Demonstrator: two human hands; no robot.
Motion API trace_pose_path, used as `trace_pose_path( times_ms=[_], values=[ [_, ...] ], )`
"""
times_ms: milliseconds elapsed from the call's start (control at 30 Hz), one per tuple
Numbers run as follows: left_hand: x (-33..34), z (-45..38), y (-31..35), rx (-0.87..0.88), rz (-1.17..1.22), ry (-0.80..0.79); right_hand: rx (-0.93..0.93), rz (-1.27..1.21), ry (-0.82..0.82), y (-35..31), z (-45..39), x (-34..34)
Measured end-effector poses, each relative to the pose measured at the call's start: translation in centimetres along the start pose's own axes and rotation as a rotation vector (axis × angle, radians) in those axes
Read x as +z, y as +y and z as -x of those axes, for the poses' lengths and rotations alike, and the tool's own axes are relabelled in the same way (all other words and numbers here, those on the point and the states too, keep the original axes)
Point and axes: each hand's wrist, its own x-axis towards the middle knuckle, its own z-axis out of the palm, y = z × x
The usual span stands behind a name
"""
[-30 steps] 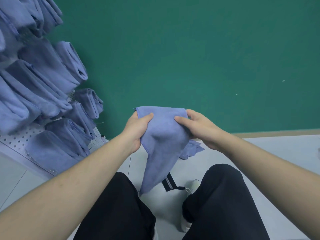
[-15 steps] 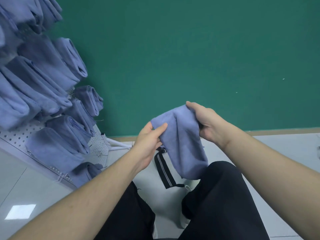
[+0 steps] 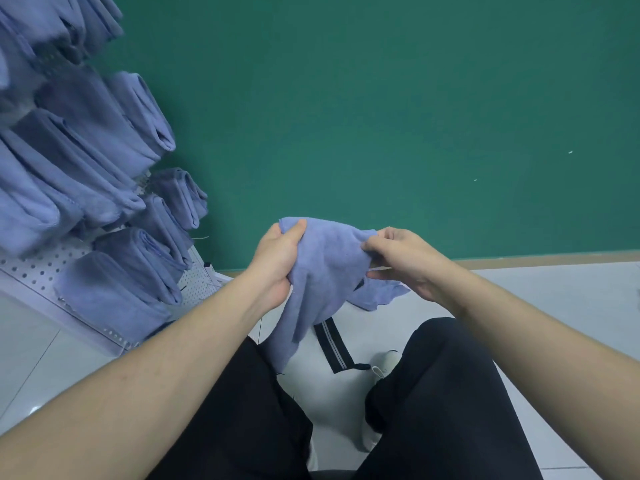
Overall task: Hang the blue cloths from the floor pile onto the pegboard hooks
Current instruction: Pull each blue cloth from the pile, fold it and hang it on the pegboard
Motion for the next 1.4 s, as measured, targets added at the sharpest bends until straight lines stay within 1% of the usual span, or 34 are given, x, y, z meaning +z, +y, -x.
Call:
trace_pose_path(
  times_ms=[133,267,333,400,467,533,600,633,667,733,833,933,1000,1133,1200,1300,1400],
  values=[
    [-0.9,-0.2,0.5,0.102,-0.303,0.030,-0.095,0.051,0.151,0.4,0.0,0.0],
    [-0.9,-0.4,0.7,0.110,-0.446,0.042,-0.211,0.047,0.207,0.5,0.0,0.7],
    [-0.7,-0.4,0.8,0.016,-0.397,0.029,-0.218,0.048,0.255,0.5,-0.2,0.9],
    [-0.9,-0.4,1.1,-0.159,-0.292,-0.058,-0.153,-0.003,0.274,0.5,-0.6,0.8],
    [-1.4,-0.2,1.2,-0.298,-0.293,-0.230,-0.046,-0.143,0.276,0.2,-0.6,0.5],
    [-1.8,0.1,0.9,-0.333,-0.264,-0.329,0.044,-0.372,0.220,-0.3,-0.6,-0.1],
    [-2.0,0.3,0.2,-0.304,-0.196,-0.361,0.079,-0.558,0.104,-0.5,-0.6,-0.9],
    [-2.0,0.2,-0.1,-0.273,-0.187,-0.371,0.075,-0.577,0.061,-0.6,-0.4,-1.3],
    [-1.9,0.2,-0.4,-0.240,-0.196,-0.374,0.061,-0.540,0.029,-0.7,-0.2,-1.7],
    [-1.5,0.2,-0.6,-0.184,-0.232,-0.325,0.006,-0.384,0.018,-0.7,0.0,-2.3],
    [-1.0,0.1,-0.6,-0.133,-0.263,-0.225,-0.131,-0.193,0.087,-0.4,0.3,-2.2],
    [-0.5,0.2,-0.5,-0.079,-0.249,-0.195,-0.247,-0.082,0.155,0.1,0.2,-1.7],
    [-0.1,0.4,-0.1,-0.046,-0.157,-0.190,-0.241,-0.088,0.142,0.3,0.2,-1.3],
    [0.6,0.2,1.2,-0.011,0.022,-0.209,-0.102,-0.175,0.014,0.6,0.5,-0.7],
    [0.6,0.1,1.7,-0.022,0.065,-0.206,-0.110,-0.171,-0.011,1.0,0.5,-0.4],
    [0.2,0.1,2.2,-0.046,0.081,-0.181,-0.171,-0.179,0.016,1.4,0.4,-0.5],
    [-0.3,0.2,2.3,-0.084,0.113,-0.156,-0.177,-0.230,-0.054,1.6,0.7,-0.7]
  ],
)
